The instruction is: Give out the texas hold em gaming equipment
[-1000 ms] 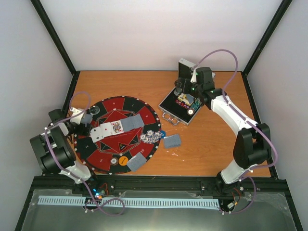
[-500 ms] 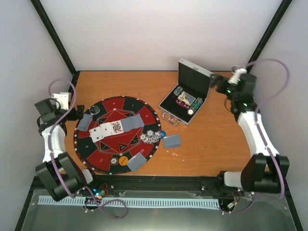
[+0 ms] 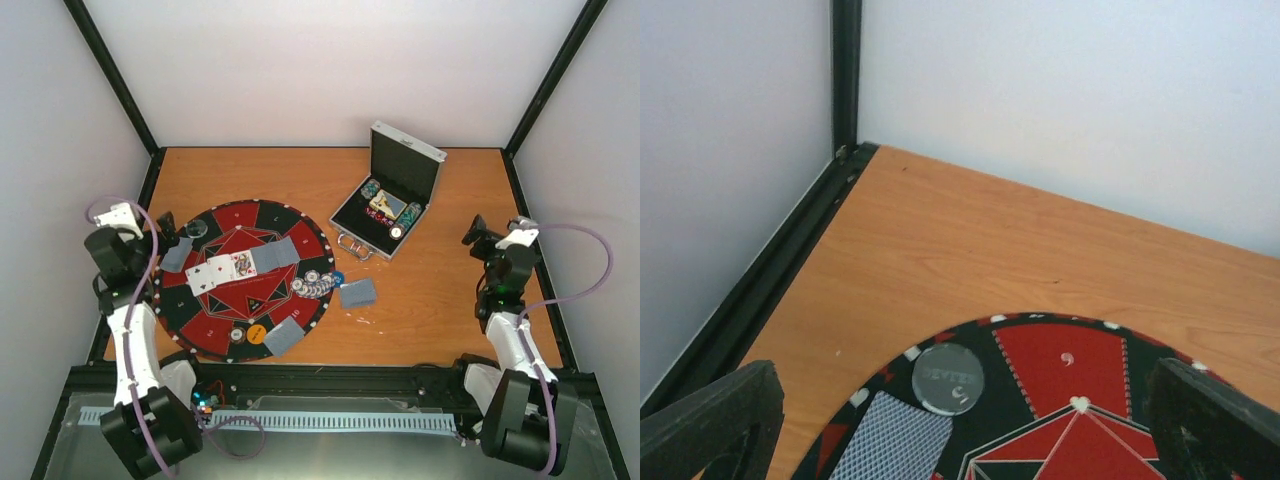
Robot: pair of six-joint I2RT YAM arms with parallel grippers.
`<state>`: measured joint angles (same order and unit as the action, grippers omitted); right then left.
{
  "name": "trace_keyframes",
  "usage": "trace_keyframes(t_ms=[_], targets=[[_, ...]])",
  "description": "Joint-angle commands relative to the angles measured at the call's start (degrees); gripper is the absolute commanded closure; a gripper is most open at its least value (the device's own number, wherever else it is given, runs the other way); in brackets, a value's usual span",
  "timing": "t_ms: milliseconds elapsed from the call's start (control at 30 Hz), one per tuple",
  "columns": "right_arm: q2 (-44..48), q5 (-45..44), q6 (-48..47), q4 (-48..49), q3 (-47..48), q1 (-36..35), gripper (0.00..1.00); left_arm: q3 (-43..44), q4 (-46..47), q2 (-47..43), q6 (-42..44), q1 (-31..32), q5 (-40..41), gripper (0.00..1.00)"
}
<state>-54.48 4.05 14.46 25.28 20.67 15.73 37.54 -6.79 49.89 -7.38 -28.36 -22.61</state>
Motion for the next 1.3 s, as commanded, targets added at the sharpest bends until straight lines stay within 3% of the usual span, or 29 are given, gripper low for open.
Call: trace_keyframes(t_ms=[0, 133, 200, 433, 667, 767, 833, 933, 1033, 1267], targets=[[-2.09, -2.27, -2.05, 15.7, -5.36, 0.23, 0.0, -7.82, 11.28, 0.6, -4.34, 1.1, 10.87, 0.0], [-9.37, -0.73, -1.8, 25.06, -9.72, 0.07, 0.0, -18.36, 26.06, -0.61, 0.16, 1.2, 11.91, 0.0], [-14.36, -0.19, -1.95, 31.05, -10.82, -0.83, 0.0, -23.77, 35.33, -0.98, 3.09, 1.25, 7.63, 0.0], [-27.72, 1.68, -7.31, 49.54, -13.01, -5.94, 0.0, -33.0, 57.82, 6.44, 1.45, 2.58, 6.73, 0.0], [-28.54, 5.92, -12.93, 39.91, -7.73, -8.6, 0.0, -32.65, 67.86, 14.12, -1.32, 4.28, 7.0, 0.0], [-34.23, 4.42, -15.19, 45.32, -7.2, -11.45, 0.0, -30.6, 71.74, 19.59, -0.15, 7.16, 7.96, 0.0], [-32.38, 3.41, -15.99, 37.92, -4.94, -11.87, 0.0, -28.46, 73.35, 23.42, 0.65, 9.16, 9.53, 0.0], [-33.39, 2.22, -15.74, 39.81, -4.95, -12.12, 0.0, -24.85, 74.1, 30.11, 0.47, 11.06, 9.44, 0.0], [-33.78, 1.3, -15.8, 39.45, -4.78, -12.52, 0.0, -23.4, 77.76, 36.54, 5.56, 14.16, 6.18, 0.0], [-33.34, 0.96, -16.08, 37.98, -4.4, -12.74, 0.0, -23.22, 78.07, 37.07, 5.96, 14.57, 6.47, 0.0]])
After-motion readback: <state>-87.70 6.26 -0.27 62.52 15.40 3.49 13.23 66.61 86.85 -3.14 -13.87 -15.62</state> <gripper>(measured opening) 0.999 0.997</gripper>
